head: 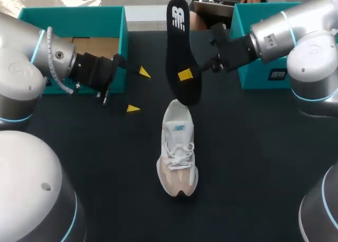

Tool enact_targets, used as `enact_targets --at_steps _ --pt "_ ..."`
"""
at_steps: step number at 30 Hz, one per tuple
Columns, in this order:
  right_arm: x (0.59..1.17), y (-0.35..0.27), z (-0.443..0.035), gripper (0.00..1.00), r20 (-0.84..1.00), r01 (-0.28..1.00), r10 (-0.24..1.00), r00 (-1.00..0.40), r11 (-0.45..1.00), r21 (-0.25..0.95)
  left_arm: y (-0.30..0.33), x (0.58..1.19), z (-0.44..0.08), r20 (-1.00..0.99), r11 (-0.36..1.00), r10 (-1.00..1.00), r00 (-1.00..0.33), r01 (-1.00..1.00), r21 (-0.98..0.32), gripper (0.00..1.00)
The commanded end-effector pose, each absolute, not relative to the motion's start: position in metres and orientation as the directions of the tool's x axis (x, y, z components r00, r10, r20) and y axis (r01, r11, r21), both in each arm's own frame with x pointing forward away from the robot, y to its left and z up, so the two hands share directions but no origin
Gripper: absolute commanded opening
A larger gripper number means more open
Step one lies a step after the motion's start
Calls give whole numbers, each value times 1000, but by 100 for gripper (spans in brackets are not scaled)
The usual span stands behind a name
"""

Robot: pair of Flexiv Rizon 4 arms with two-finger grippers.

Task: Take the shoe out of the shoebox, open the shoe tongue, remove and reinsert the insole, then place the shoe into the shoebox

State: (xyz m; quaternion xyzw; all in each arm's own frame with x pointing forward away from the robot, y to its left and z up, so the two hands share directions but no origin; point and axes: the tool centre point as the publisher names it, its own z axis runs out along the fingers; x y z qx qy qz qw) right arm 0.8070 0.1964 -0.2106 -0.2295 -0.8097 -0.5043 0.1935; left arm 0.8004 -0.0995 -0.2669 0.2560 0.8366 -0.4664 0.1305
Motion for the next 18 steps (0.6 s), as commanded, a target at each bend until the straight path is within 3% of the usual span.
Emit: enact_targets --at_steps 1,18 --pt "816 206 -225 0 499 522 168 -850 389 759 -104 797 -289 -445 448 295 -845 534 -717 100" --pt "809 207 -248 0 493 524 179 -852 316 791 -105 781 -332 -376 550 234 -897 440 -710 100"
